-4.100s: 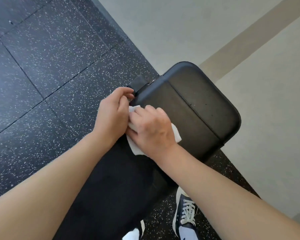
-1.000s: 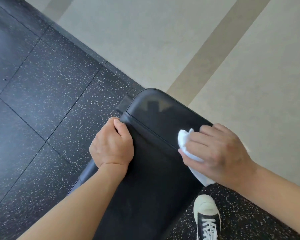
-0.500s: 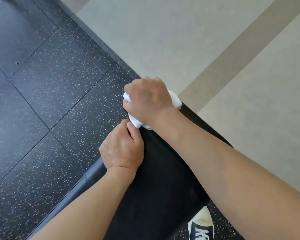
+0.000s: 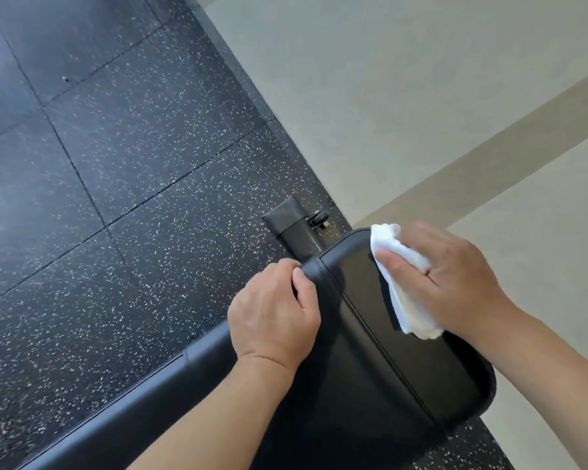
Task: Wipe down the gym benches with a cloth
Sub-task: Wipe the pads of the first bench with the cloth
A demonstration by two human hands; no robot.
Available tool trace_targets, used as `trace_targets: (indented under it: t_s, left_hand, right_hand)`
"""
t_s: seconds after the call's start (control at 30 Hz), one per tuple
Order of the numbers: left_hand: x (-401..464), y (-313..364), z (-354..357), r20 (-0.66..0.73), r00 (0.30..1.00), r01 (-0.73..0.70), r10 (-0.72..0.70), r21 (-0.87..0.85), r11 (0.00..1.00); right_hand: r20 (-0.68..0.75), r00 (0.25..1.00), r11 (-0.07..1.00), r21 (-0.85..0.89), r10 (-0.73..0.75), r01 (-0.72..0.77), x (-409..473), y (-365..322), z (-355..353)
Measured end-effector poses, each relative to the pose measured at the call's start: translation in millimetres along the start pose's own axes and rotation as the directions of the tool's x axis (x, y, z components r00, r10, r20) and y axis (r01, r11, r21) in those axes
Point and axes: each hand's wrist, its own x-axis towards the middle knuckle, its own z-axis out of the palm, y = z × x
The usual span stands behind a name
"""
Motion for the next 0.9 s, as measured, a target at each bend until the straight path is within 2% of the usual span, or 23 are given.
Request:
trace_targets:
  t_s: [0.13,0.23,0.27,0.37,0.4,0.43,0.47,0.53,0.6,0.67,0.77,0.9]
  left_hand:
    - [1,-1,0,-0.014,1.000,-0.012,0.012,0.009,1.000]
    - [2,0,0,-0.019,1.000,-0.016,0.017,0.027,1.000]
    - [2,0,1,-0.017,1.000,-0.020,0.020,0.033,0.999]
    - [3,-1,1,-0.012,0.999,-0.030,0.031,0.065,0.997]
    - [3,-1,1,-0.014,0.999,-0.032,0.033,0.076,0.997]
    - [3,-1,2,-0.015,0.999,-0.035,0.036,0.081,0.996]
    - [3,-1,2,-0.017,0.999,-0.037,0.038,0.081,0.996]
    - [2,-1,2,-0.019,0.999,-0.038,0.040,0.087,0.995]
    - [2,-1,1,-0.013,0.999,-0.036,0.038,0.104,0.994]
    - [2,-1,1,-0.001,1.000,-0.028,0.028,0.105,0.994]
    - [2,-1,1,0.008,1.000,-0.011,0.011,0.087,0.996]
    - [3,2,1,0.009,1.000,-0.005,0.004,0.091,0.996]
  right_hand:
    - [0.044,0.999,0.998,-0.066,0.009,-0.006,49,-17,14]
    - [0.282,0.954,0.946,-0.323,0.102,-0.006,102,-33,35]
    - [0.377,0.916,0.941,-0.338,0.138,-0.002,117,-37,41]
    - [0.682,0.711,0.986,-0.123,0.169,-0.116,141,-38,51]
    - [0.729,0.669,0.985,-0.047,0.146,-0.163,144,-34,50]
    - [0.742,0.660,0.980,0.026,0.115,-0.199,143,-27,46]
    - [0.728,0.681,0.967,0.104,0.086,-0.234,140,-19,42]
    - [0.636,0.768,0.914,0.264,0.076,-0.309,127,0,30]
    - [0.502,0.856,0.845,0.398,0.124,-0.356,104,21,18]
    - [0.360,0.908,0.772,0.508,0.212,-0.382,72,36,9]
    - [0.234,0.916,0.692,0.601,0.326,-0.400,14,48,3]
    - [0.194,0.924,0.682,0.627,0.331,-0.376,-20,52,0]
